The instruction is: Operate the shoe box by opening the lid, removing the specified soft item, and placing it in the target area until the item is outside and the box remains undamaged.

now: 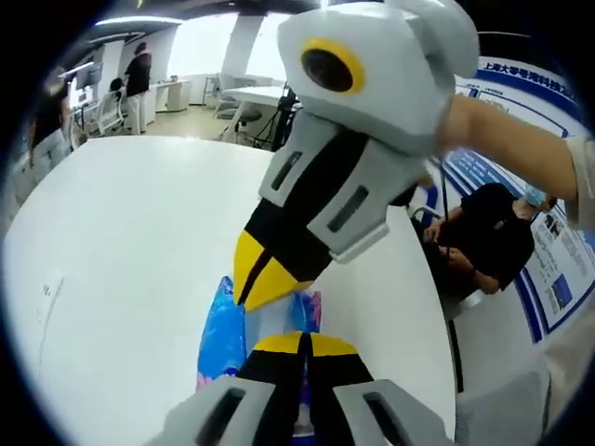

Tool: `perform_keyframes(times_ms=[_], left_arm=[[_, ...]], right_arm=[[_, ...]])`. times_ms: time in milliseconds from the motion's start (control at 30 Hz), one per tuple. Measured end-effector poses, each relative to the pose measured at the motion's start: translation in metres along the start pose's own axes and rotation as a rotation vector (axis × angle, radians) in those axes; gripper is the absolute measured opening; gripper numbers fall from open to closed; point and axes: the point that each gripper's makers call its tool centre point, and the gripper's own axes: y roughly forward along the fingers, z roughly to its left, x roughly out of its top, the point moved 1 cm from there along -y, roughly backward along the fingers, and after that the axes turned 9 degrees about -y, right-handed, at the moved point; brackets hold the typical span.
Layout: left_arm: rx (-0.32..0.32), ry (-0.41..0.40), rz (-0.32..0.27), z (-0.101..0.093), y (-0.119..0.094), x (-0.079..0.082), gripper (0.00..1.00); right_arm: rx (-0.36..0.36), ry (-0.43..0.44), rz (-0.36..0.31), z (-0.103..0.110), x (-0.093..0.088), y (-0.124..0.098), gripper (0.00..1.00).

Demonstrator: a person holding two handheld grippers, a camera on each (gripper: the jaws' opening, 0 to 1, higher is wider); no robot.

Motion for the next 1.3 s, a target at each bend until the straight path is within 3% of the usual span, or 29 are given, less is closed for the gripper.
perform_keyframes(times_ms=[333, 600, 967, 1300], left_arm=[[0.011, 0.034, 0.006, -0.004, 0.001, -0.001, 0.01], [0.05, 0.084, -0.008, -0.002, -0.004, 0.0, 0.16], [0.103, 0.108, -0.044, -0.009, -0.04, -0.001, 0.29], [0.147, 0.094, -0.087, -0.02, -0.08, -0.01, 0.39]], right_arm=[[-0.03, 0.008, 0.011, -0.001, -0.004, -0.002, 0.0], [-0.076, 0.01, 0.031, -0.004, -0.006, -0.009, 0.02], [-0.166, 0.064, 0.016, -0.003, 0.002, -0.03, 0.2], [-0.181, 0.041, 0.021, 0.02, 0.02, -0.051, 0.29]])
